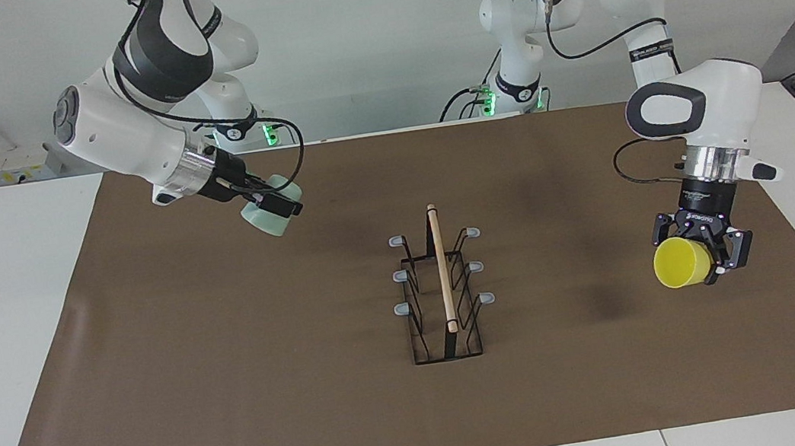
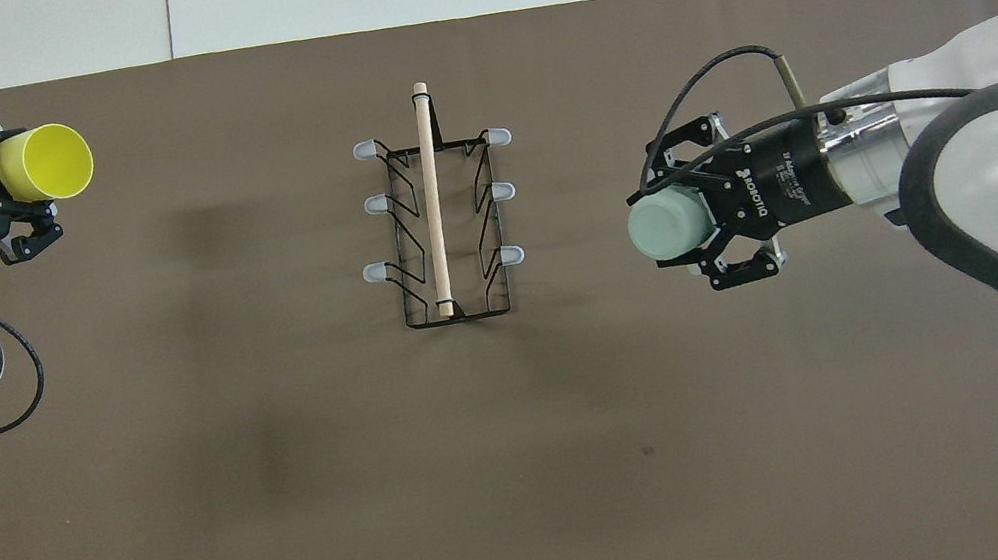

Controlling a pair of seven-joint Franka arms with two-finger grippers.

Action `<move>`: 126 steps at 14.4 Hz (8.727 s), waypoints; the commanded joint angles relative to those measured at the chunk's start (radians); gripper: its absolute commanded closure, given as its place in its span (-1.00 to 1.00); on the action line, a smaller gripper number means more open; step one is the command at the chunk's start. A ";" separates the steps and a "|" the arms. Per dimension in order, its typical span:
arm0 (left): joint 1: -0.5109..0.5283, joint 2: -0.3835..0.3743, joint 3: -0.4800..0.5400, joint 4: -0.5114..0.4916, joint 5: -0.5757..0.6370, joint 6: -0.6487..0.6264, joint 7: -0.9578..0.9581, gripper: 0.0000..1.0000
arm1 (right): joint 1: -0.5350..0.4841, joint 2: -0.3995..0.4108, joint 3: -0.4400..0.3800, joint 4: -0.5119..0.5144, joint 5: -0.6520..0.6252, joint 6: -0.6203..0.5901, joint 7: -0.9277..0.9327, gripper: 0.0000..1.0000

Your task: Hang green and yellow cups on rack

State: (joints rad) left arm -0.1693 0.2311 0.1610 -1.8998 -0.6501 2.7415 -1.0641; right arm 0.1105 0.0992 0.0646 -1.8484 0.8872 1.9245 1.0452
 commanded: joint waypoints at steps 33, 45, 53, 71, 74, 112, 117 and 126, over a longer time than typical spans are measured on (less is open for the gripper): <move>-0.565 -0.202 -0.003 -0.143 1.580 -0.349 -0.749 1.00 | 0.256 0.103 0.007 -0.290 1.247 0.390 -0.272 1.00; -0.621 -0.148 -0.003 -0.202 1.796 -0.351 -1.059 1.00 | 0.250 0.143 0.006 -0.276 1.205 0.334 -0.484 -1.00; -0.665 -0.131 -0.005 -0.245 1.805 -0.342 -1.111 1.00 | 0.239 0.105 0.004 -0.285 1.161 0.340 -0.481 -1.00; -0.536 -0.181 0.002 -0.130 1.666 -0.335 -0.726 -1.00 | 0.031 -0.095 -0.008 -0.235 -0.136 0.332 -0.468 -1.00; -0.467 -0.142 0.002 -0.023 1.427 -0.342 -0.292 -1.00 | 0.006 -0.095 -0.008 -0.180 -0.558 0.283 -0.496 -1.00; 0.120 -0.273 -0.146 0.376 0.606 -1.235 1.287 -1.00 | -0.072 -0.119 -0.088 0.250 -0.947 -0.447 -0.939 -1.00; 0.108 -0.273 -0.146 0.358 0.635 -1.246 1.282 -1.00 | -0.072 -0.116 -0.089 0.261 -0.901 -0.439 -0.936 -1.00; 0.099 -0.234 -0.144 0.387 0.632 -1.215 1.288 -1.00 | -0.071 -0.119 -0.088 0.247 -0.898 -0.430 -0.941 -1.00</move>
State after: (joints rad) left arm -0.0721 -0.0392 0.0228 -1.5597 -0.0236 1.5353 0.2170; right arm 0.0465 -0.0297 -0.0265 -1.6170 -0.0328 1.5073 0.1256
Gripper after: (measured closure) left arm 0.000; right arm 0.000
